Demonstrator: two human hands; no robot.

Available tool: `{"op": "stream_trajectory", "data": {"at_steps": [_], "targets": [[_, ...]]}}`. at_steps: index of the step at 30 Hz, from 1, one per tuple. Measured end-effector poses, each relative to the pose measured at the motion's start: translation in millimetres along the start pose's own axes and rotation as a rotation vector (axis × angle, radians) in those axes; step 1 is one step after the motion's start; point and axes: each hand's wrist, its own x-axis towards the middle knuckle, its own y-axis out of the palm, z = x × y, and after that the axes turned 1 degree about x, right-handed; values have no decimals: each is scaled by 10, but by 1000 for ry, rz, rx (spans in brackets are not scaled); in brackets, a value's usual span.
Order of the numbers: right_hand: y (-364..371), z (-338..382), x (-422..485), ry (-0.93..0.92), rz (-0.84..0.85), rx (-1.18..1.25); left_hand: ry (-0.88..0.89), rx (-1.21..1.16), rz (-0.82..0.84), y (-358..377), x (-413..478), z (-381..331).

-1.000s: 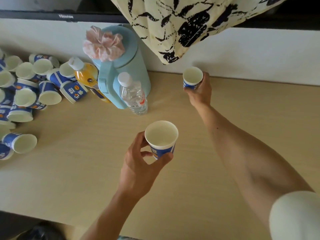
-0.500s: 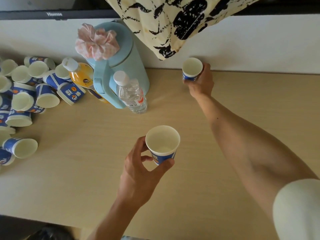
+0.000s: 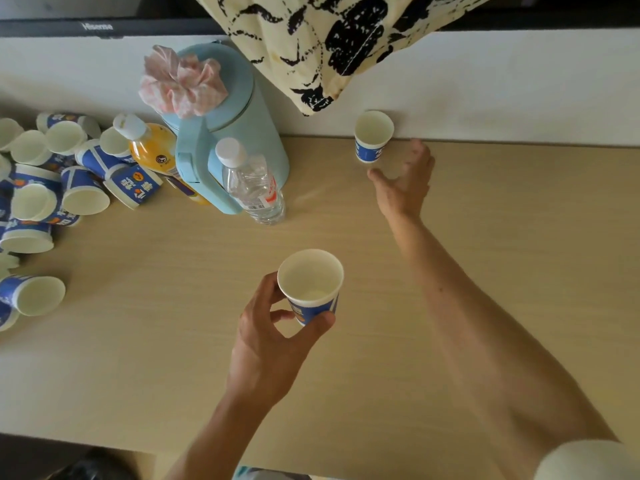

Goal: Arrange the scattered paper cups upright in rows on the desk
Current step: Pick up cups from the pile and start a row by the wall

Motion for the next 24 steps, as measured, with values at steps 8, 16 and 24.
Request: {"op": "stream_trajectory", "data": {"at_steps": [8, 16, 24], "targets": [[-919, 393, -1040, 14, 930, 343, 97, -11, -66, 88, 274, -243], [-1133, 588, -1079, -141, 964, 198, 172, -1, -19, 186, 356, -485], [-1041, 369, -893, -126, 610, 238, 168, -101, 2, 225, 386, -486]]}}
